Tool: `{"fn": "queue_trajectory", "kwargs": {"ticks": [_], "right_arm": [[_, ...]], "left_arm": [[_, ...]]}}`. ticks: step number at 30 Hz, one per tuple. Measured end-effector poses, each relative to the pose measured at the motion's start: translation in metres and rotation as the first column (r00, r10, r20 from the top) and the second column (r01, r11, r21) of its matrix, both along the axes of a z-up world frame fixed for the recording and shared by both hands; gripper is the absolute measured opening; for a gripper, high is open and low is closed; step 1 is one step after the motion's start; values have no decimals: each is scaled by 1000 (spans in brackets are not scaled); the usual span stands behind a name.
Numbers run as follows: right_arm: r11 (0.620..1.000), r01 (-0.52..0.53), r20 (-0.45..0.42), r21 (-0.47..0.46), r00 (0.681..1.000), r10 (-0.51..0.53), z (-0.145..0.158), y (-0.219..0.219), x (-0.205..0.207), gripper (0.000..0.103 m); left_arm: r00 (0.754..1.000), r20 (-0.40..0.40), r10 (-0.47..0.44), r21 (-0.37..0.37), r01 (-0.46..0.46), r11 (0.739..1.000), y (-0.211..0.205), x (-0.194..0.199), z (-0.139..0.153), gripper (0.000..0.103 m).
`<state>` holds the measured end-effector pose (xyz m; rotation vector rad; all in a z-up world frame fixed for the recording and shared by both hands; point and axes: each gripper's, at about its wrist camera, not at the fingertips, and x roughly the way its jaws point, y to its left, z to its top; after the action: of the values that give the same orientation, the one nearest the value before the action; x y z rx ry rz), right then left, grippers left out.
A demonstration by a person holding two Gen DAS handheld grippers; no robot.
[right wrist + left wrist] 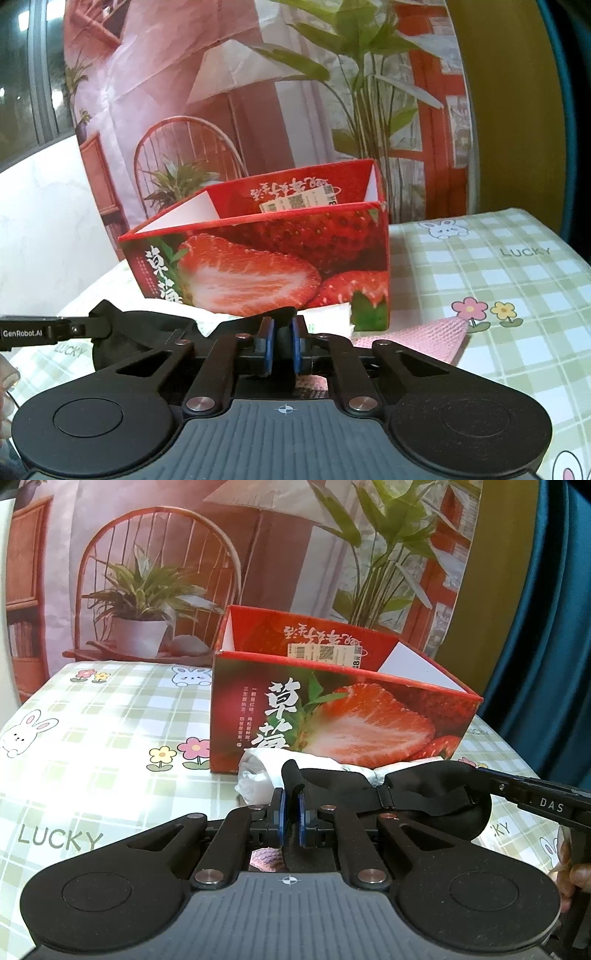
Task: Organize soft objects
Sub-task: 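Lift the black mask with both grippers and carry it over the box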
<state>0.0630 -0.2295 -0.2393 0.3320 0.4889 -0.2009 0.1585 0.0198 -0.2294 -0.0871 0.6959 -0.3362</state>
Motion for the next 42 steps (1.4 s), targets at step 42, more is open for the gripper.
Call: {"fn": "queue_trajectory", "kwargs": {"ticks": [42], "right_arm": [[1000,-10,219,-25,976,16,91,-30,12,6]], "left_arm": [[974,228,-7,-44,17,999,-8,25,96,7]]}}
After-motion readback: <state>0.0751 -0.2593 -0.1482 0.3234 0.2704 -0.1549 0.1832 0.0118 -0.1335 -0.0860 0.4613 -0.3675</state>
